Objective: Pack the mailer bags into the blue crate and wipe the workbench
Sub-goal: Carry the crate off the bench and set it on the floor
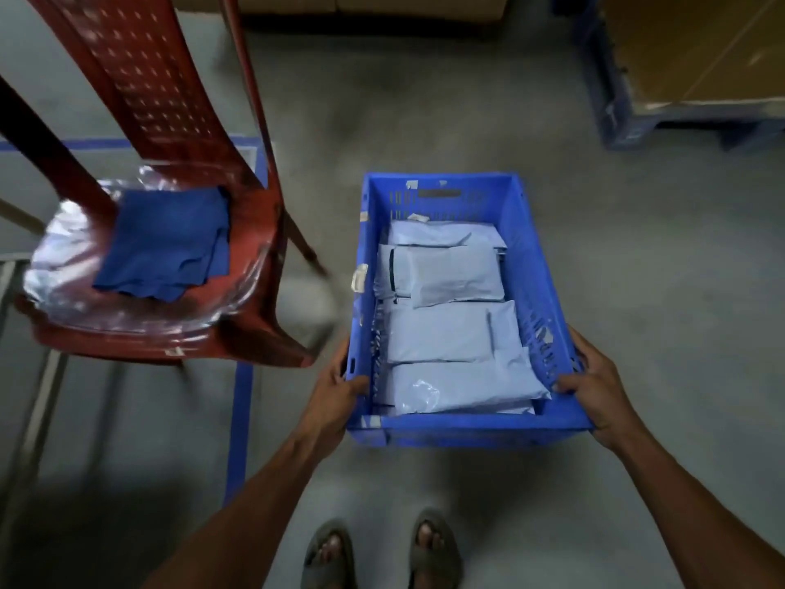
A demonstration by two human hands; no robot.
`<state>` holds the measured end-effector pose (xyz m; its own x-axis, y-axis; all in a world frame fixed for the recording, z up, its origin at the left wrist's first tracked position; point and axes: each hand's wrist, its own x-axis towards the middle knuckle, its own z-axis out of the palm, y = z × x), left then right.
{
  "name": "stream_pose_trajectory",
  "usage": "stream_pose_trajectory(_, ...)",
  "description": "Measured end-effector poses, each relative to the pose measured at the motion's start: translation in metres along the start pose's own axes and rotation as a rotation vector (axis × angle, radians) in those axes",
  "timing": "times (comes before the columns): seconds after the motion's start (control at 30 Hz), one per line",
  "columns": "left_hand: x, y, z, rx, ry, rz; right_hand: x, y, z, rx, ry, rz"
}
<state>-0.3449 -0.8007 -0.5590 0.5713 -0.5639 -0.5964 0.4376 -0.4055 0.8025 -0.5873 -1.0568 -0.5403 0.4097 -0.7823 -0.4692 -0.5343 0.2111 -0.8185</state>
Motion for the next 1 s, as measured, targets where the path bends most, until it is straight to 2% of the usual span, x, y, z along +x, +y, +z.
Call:
stream_pose_trajectory(0.17,0.092,-0.075,-0.007,-0.011,0.031,0.008,0.080,0.079,0.046,0.004,-0.008,-0.019)
stream_pose_trajectory(0.33,0.149,-0.129,-0.012,0.005,0.032,0.033,0.135,0.139,0.075,0.005,-0.030,-0.018)
stream_pose_trajectory(0.67,0.162,-0.190,0.000,0.124,0.056,-0.092,0.147,0.207,0.094,-0.173,0.002,0.106)
stream_pose_trajectory(0.8,0.137,-0.160,-0.001,0.139,0.067,-0.120,0.126,0.165,0.098,-0.387,0.067,0.139)
stream_pose_trajectory(0.87,0.114,-0.127,-0.003,0.207,0.076,-0.104,0.108,0.128,0.106,-0.397,0.089,0.123)
stream_pose_trajectory(1.0,0.054,-0.042,-0.023,0.439,0.138,0.036,0.064,0.041,0.140,-0.407,-0.103,0.009)
